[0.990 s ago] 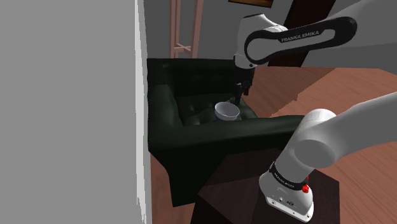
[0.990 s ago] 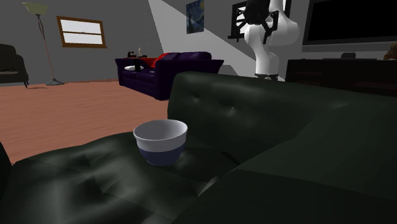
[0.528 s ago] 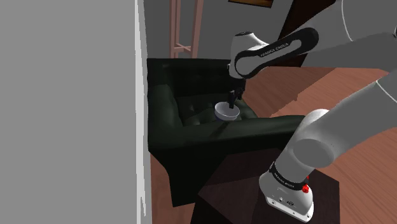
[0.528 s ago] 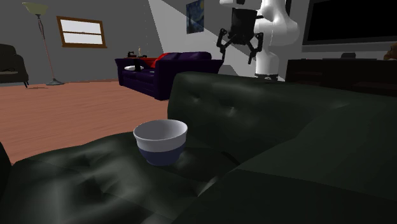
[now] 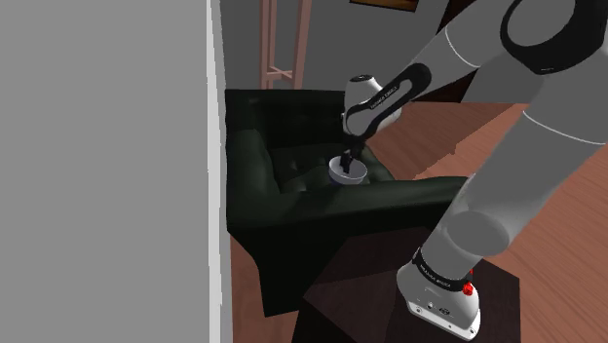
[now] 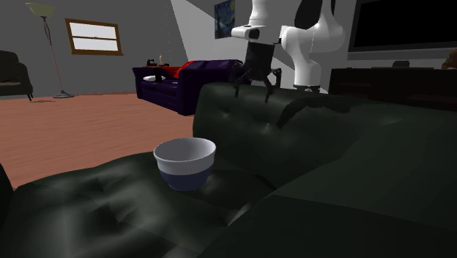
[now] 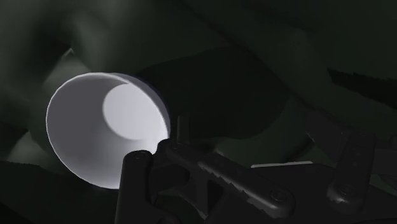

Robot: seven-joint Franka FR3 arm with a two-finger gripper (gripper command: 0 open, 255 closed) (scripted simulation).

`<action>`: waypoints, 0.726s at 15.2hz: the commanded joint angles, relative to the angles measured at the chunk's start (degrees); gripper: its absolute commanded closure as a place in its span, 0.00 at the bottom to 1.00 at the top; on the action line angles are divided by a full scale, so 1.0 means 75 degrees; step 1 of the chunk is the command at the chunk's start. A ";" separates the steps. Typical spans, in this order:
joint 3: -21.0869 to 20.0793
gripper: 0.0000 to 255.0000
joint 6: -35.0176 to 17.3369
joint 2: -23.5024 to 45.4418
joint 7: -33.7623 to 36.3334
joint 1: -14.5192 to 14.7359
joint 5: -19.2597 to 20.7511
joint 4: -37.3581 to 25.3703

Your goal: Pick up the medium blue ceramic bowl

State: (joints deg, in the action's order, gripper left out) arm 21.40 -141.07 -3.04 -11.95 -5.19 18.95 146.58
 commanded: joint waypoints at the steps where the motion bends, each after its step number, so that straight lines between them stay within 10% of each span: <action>1: 0.0089 0.00 -0.0519 0.0687 -0.0193 -0.0052 -0.0129 -0.0266; 11: -0.0264 0.00 -0.2240 0.3930 -0.1218 -0.0885 -0.1172 -0.2185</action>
State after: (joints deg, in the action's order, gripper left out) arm 19.92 -156.84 24.12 -20.34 -10.94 10.85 131.85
